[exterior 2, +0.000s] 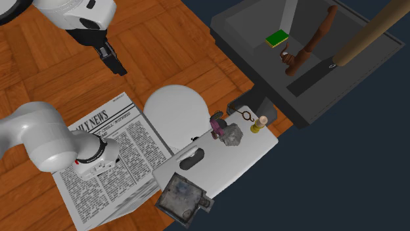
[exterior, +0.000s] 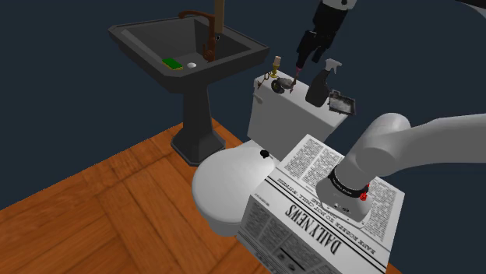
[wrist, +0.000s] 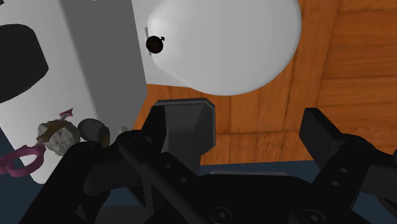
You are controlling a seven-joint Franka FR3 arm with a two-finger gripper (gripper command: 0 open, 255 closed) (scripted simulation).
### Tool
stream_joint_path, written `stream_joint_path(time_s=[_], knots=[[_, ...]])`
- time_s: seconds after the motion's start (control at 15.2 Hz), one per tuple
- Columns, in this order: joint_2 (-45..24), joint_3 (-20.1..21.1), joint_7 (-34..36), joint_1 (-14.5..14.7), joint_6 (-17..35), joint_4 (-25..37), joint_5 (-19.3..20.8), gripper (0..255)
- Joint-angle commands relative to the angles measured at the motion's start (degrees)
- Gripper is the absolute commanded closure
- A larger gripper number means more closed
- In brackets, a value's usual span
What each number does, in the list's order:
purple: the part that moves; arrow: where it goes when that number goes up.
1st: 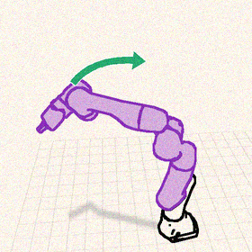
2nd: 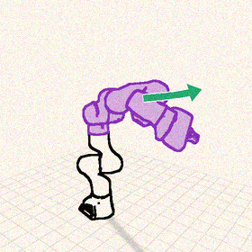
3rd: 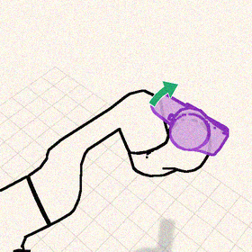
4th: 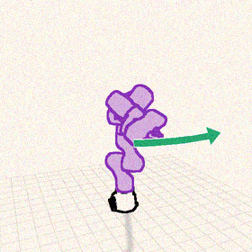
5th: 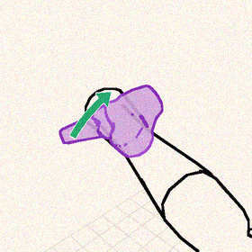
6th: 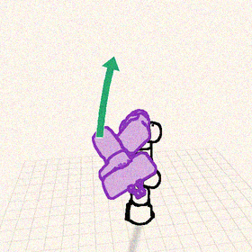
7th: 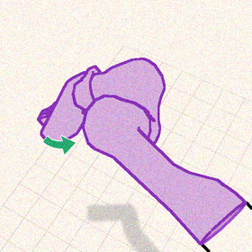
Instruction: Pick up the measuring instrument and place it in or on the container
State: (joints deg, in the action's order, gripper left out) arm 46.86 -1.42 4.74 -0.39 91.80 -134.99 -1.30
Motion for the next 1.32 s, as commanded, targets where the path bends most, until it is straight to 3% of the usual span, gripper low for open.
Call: stream_joint_path(time_s=[0.0,0.73,1.25], knots=[[0.0,0.0,0.0,0.0,0.0,0.0,0.0,0],[-17.4,-8.6,-8.2,-2.8,13.8,1.3,3.9,0],[-33.2,-14.2,-14.6,-4.0,21.7,7.5,3.2,0]])
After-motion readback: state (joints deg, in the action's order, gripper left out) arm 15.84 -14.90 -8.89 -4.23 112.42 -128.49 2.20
